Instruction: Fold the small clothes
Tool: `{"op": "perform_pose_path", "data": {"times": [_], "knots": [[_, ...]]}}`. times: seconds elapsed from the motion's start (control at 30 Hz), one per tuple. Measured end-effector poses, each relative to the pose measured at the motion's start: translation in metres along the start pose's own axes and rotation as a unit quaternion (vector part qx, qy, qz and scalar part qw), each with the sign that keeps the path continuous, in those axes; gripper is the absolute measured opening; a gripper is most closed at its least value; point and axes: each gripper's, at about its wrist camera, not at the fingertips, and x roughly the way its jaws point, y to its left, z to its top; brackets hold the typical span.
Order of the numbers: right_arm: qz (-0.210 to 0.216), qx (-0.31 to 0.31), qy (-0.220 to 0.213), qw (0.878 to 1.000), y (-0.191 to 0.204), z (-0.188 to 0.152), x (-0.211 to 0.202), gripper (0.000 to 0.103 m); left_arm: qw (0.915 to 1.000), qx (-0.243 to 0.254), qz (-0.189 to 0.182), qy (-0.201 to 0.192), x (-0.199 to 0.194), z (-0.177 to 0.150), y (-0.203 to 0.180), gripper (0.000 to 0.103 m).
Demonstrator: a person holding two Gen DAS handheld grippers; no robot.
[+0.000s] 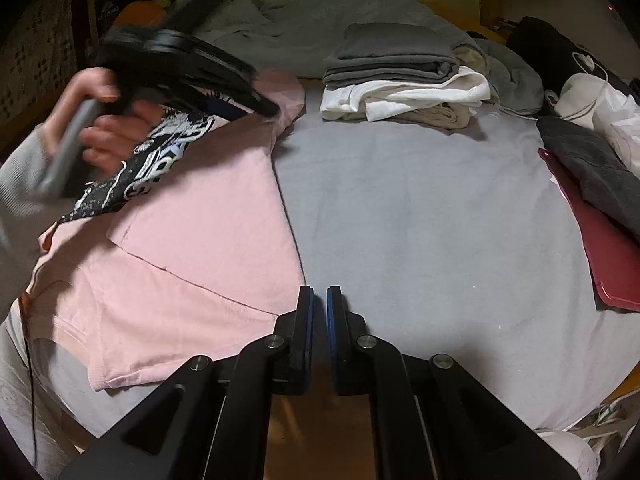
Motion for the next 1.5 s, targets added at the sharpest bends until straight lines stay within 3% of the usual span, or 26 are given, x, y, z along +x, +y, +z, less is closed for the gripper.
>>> {"op": "perform_pose_path", "data": {"times": [0.07, 0.37, 0.47, 0.57, 0.73, 0.97, 1.1, 1.2, 1.27, 1.33, 1.37, 1.43, 1.5], "knots": [[0.002, 0.005, -0.004, 1.000, -0.002, -0.001, -0.004, 0.006, 0.9999, -0.003, -0.009, -0.002, 0.009, 0.005, -0.001, 0.005], [0.018, 0.016, -0.011, 1.000, -0.009, -0.003, -0.010, 0.006, 0.9986, 0.040, 0.025, -0.026, 0.023, 0.016, -0.018, 0.010], [0.018, 0.024, -0.017, 0.999, -0.012, -0.002, -0.012, 0.006, 0.9978, 0.031, 0.041, -0.041, 0.013, 0.020, -0.014, 0.022], [0.023, 0.035, -0.027, 0.999, -0.016, -0.001, -0.015, 0.006, 0.9896, 0.037, 0.090, -0.106, -0.023, 0.018, -0.012, 0.042], [0.023, 0.040, -0.045, 0.998, -0.018, 0.000, -0.021, 0.006, 0.9780, 0.022, 0.130, -0.162, -0.080, 0.000, -0.002, 0.046], [0.029, 0.041, -0.058, 0.997, -0.013, 0.001, -0.024, 0.006, 0.9624, 0.005, 0.180, -0.204, -0.136, -0.076, 0.020, 0.047], [0.024, 0.027, -0.065, 0.997, -0.006, 0.001, -0.025, 0.006, 0.9510, -0.013, 0.178, -0.252, -0.162, -0.159, 0.029, 0.047], [0.030, 0.027, -0.066, 0.997, -0.005, 0.001, -0.026, 0.006, 0.9357, -0.011, 0.207, -0.285, -0.176, -0.238, 0.030, 0.047], [0.035, 0.033, -0.072, 0.996, -0.003, 0.001, -0.028, 0.006, 0.9185, 0.001, 0.264, -0.294, -0.174, -0.282, 0.026, 0.047], [0.034, 0.031, -0.079, 0.996, 0.000, 0.001, -0.030, 0.006, 0.9065, -0.003, 0.288, -0.308, -0.180, -0.316, 0.024, 0.047], [0.030, 0.023, -0.084, 0.996, 0.003, 0.000, -0.031, 0.006, 0.9020, -0.020, 0.290, -0.320, -0.185, -0.330, 0.024, 0.047], [0.023, 0.009, -0.088, 0.996, 0.011, -0.001, -0.034, 0.006, 0.9027, -0.054, 0.262, -0.337, -0.194, -0.350, 0.028, 0.047], [0.017, -0.004, -0.092, 0.996, 0.019, -0.003, -0.038, 0.006, 0.8984, -0.057, 0.264, -0.347, -0.197, -0.361, 0.025, 0.047]]}}
